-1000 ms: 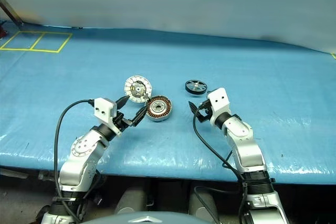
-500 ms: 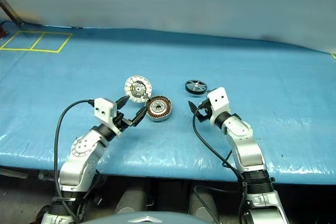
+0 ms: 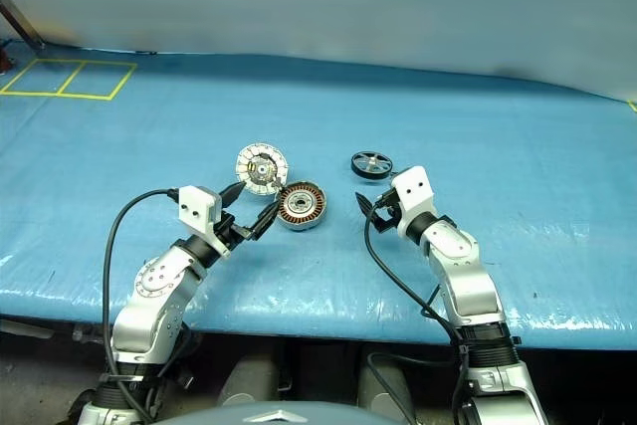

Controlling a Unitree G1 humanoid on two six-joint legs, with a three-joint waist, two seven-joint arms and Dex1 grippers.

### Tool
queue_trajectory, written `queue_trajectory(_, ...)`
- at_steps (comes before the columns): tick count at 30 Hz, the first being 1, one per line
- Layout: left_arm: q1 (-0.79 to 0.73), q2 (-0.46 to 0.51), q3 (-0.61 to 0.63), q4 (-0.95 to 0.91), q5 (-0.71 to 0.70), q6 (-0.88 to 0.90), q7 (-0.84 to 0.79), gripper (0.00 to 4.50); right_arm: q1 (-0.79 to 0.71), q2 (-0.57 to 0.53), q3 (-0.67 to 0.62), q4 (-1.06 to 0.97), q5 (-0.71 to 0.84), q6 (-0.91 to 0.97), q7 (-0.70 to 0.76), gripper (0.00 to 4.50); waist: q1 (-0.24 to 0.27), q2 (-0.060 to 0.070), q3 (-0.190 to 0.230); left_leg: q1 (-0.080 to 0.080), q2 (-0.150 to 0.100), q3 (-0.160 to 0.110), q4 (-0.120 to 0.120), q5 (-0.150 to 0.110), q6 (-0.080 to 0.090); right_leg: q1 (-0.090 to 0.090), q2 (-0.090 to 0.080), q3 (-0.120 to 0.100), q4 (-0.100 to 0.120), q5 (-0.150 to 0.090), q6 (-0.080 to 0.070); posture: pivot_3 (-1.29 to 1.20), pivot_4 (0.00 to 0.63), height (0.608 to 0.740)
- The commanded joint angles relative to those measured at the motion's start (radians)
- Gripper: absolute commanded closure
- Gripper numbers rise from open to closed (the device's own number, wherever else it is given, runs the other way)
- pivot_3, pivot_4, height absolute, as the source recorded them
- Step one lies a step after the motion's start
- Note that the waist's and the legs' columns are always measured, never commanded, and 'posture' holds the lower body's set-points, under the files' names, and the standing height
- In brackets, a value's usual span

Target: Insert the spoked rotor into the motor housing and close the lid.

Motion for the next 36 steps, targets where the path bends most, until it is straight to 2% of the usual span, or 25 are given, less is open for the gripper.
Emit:
queue_trajectory(1, 0.002, 0.001, 0.004, -0.03, -0.012, -0.005, -0.003, 0.0, -0.021, -0.041, 0.033, -0.042, -0.023, 0.008, 0.036, 0.02, 0.0, 0.0, 0.0, 0.0, 0.0, 0.0, 0.0, 0.0, 0.0, 0.0, 0.0, 0.0, 0.0, 0.0, 0.0, 0.0, 0.15, 0.74)
queue_trajectory(8, 0.0, 0.014, 0.008, -0.025, -0.004, -0.01, -0.008, 0.0, -0.089, -0.233, 0.212, -0.11, -0.157, 0.005, 0.224, 0.02, -0.001, 0.0, 0.0, 0.0, 0.0, 0.0, 0.0, 0.0, 0.0, -0.002, 0.0, 0.0, 0.0, 0.0, 0.001, 0.0, 0.15, 0.74)
queue_trajectory(12, -0.007, 0.033, 0.014, -0.019, -0.005, -0.008, -0.016, 0.0, -0.247, -0.323, 0.358, -0.126, -0.257, -0.038, 0.396, 0.02, -0.002, 0.0, 0.0, 0.0, 0.0, 0.0, 0.0, 0.0, 0.0, -0.003, 0.0, 0.0, 0.0, 0.0, 0.001, 0.0, 0.15, 0.74)
queue_trajectory(16, -0.008, 0.067, 0.008, -0.016, 0.0, -0.002, -0.039, 0.0, -0.405, -0.305, 0.462, -0.085, -0.304, -0.089, 0.516, 0.02, -0.001, 0.0, 0.0, 0.0, 0.001, 0.0, 0.0, 0.0, 0.0, -0.003, 0.001, -0.001, 0.0, -0.001, 0.001, 0.0, 0.15, 0.74)
queue_trajectory(21, 0.009, 0.097, 0.013, -0.022, 0.007, -0.008, -0.047, 0.0, -0.565, -0.226, 0.583, 0.087, -0.397, -0.195, 0.592, 0.02, 0.001, 0.0, 0.001, 0.0, 0.0, 0.0, 0.0, -0.001, 0.0, -0.003, -0.001, -0.001, -0.001, 0.001, -0.002, 0.0, 0.15, 0.74)
queue_trajectory(27, 0.061, 0.089, 0.019, -0.06, 0.001, -0.011, -0.031, 0.0, -0.632, -0.172, 0.653, 0.216, -0.465, -0.292, 0.651, 0.02, 0.0, -0.001, 0.001, 0.0, -0.001, 0.0, 0.0, -0.001, 0.001, -0.003, -0.002, -0.001, -0.002, 0.001, -0.002, 0.0, 0.15, 0.74)
queue_trajectory(36, 0.087, 0.067, -0.006, -0.082, 0.003, -0.005, -0.016, 0.0, -0.682, -0.121, 0.689, 0.349, -0.54, -0.392, 0.68, 0.02, -0.002, 0.0, 0.001, 0.001, 0.0, 0.001, 0.0, -0.001, 0.001, -0.004, -0.001, -0.001, -0.001, 0.001, -0.002, 0.0, 0.15, 0.74)
